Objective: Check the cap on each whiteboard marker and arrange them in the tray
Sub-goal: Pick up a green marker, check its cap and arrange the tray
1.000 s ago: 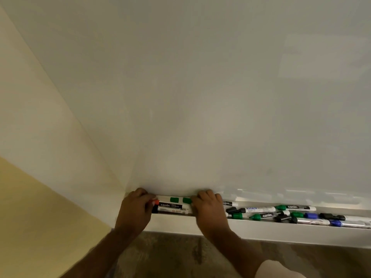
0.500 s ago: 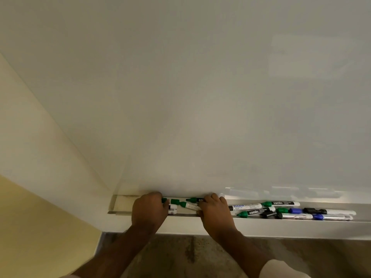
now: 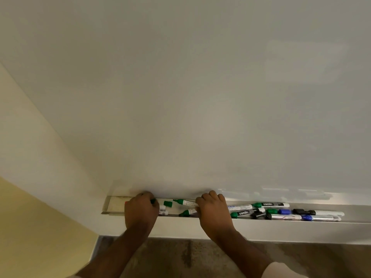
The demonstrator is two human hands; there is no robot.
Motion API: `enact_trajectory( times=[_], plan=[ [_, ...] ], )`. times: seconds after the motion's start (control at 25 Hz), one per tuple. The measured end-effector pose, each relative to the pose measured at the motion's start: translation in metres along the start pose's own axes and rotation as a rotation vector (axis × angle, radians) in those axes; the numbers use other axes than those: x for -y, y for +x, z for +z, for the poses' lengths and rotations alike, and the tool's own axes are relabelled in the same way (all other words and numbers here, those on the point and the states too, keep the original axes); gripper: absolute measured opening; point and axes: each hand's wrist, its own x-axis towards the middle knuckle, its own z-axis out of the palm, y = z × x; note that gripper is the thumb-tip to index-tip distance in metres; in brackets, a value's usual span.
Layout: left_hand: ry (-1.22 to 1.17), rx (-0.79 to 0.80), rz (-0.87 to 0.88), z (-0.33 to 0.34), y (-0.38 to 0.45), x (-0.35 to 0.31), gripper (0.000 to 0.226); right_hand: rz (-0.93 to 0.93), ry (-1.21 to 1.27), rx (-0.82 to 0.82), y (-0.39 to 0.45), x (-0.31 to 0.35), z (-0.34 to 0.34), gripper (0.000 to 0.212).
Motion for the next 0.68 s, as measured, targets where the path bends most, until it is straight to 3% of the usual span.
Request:
enact_trajectory(
  times=[0.28, 0.44, 0.52, 0.68],
  plan=[
    [-0.537, -0.05, 0.03, -0.033, -0.008, -0.016, 0.025, -0.029, 0.054, -0.212, -0.016, -0.018, -0.061, 0.017],
    [-1.014, 0.061, 0.007, -0.09, -0.006, -0.051, 0.028, -0.063, 0.146, -0.368, -0.021, -0.028, -0.115, 0.018],
    [-1.155, 0.104, 0.098, -0.121, -0.008, -0.074, 0.031, -0.11, 0.199, -0.432, -0.023, -0.034, -0.148, 0.022],
    [-1.207, 0.086, 0.291, -0.178, -0.021, -0.118, 0.031, -0.224, 0.314, -0.532, -0.027, -0.043, -0.216, 0.026]
  ],
)
